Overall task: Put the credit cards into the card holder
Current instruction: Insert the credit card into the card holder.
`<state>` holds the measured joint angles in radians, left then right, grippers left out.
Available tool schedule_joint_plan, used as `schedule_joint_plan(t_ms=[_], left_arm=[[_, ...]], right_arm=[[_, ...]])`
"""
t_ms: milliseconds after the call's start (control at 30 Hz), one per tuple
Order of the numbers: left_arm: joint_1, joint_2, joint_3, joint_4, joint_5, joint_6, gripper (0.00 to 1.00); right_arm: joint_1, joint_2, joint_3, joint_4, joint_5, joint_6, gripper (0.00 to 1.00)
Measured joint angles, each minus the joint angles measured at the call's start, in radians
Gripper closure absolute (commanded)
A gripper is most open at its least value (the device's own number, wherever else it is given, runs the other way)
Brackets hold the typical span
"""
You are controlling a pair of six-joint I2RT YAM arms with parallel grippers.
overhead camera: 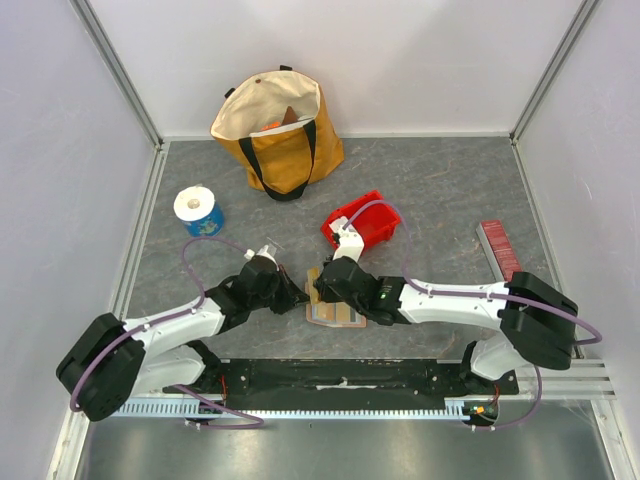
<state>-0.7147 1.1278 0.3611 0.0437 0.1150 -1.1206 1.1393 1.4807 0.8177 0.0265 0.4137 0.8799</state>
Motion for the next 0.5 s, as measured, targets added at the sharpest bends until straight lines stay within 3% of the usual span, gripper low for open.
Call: schedule_joint_plan(t_ms=[500], left_arm=[[0.0, -0.013, -0.018, 0.014, 0.0, -0.008, 0.98]], right_arm=[[0.011, 0.013, 0.006, -0.019, 0.031, -0.02, 1.0]])
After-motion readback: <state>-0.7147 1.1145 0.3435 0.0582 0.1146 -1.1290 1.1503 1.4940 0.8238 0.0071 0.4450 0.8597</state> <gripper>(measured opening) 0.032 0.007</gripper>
